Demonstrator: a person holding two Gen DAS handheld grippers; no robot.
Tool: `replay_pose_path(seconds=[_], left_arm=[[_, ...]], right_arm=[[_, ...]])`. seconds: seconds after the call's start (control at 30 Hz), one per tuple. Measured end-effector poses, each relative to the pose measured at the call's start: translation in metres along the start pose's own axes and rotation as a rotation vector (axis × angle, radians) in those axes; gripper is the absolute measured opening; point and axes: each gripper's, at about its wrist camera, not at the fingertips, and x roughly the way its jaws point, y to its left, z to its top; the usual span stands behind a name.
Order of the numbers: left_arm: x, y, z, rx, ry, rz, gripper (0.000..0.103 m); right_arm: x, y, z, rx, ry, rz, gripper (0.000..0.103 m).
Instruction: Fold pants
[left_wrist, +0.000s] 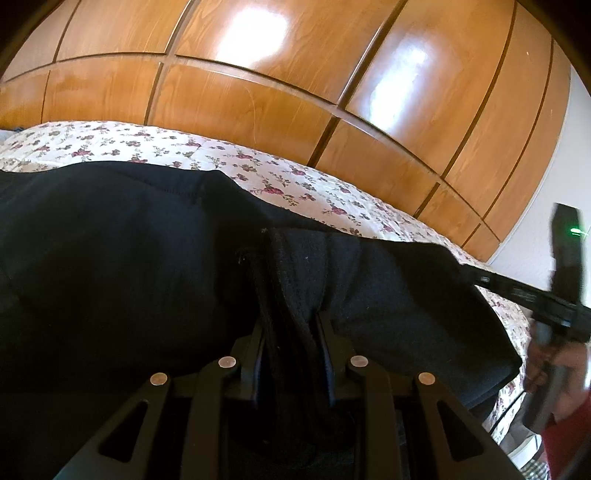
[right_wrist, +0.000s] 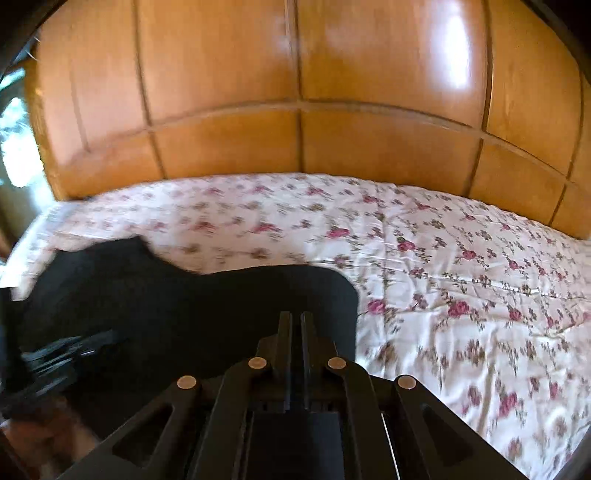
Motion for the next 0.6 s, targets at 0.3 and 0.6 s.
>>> replay_pose_path(seconds=[0.3,0.6], left_arm=[[0.003,0.000,0.000,0.005,-0.004,-0.002,0.028],[-0.001,0.004,0.002,-0.037,-0.002,-0.011,0.030]], right_arm=[[0.024,0.003,-0.017,-0.035,-0.052,-0.116,0.000],[0.006,0.013,-0.017,0.059,-0.046,-0.095,0.007]])
